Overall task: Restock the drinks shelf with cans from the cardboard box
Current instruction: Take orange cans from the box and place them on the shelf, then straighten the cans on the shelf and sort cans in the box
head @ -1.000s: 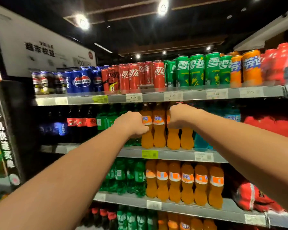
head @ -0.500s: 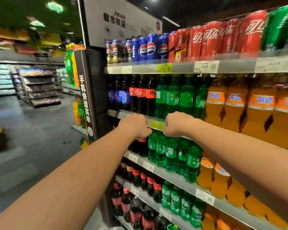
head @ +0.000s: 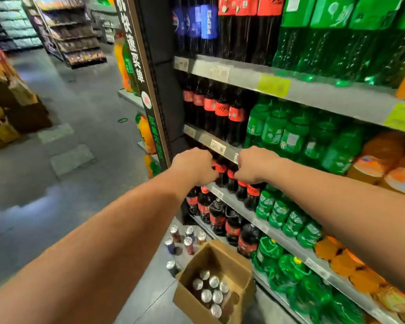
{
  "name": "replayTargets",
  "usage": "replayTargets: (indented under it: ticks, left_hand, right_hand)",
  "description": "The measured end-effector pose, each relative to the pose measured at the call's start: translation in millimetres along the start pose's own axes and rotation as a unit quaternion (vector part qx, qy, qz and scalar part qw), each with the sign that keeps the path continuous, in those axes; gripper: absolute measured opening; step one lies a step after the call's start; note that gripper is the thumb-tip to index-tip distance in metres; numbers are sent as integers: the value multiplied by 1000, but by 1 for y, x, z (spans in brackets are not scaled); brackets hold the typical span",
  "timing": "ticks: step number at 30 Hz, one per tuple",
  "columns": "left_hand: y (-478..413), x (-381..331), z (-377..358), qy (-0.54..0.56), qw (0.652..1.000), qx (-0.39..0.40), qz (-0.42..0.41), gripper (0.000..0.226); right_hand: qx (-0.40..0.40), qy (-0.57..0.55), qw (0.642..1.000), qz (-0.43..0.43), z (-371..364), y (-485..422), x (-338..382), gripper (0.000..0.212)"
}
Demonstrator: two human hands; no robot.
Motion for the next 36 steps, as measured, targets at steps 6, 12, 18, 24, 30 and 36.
replayTargets:
  ticks: [6,12,18,24,30,36]
  left_hand:
    - [-29,36,-104,-11,997,76,-29,25]
    - [-56,50,-211,16,987,142,-69,18]
    - [-83,53,-327,37,974,209,-84,32]
    - [-105,55,-439,71,963,238,-101,26]
    - [-95,50,-593,87,946,265,-167,25]
    - [-80,36,-742,47,919,297,-257,42]
  right_hand:
    - [73,-8,997,-20,-99,-40,27,18]
    - [136,-22,989,-47,-202,-69,28,16]
    - [228,-36,971,-61,-309,-105,17,14]
    - [294,-49,953,-52,-429,-115,15,15]
    - [361,-51,926,-97,-609,-94,19,24]
    - [349,-90,921,-149,-748,-94,9,28]
Point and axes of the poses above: each hand's wrist, its own y-axis away from the middle knuckle, its own z-axis out of the back of the hand, x = y × z, the point moved 9 cm from there along -y, towards the middle knuckle, and after that the axes turned 14 degrees about -z, right-handed, at the moved point
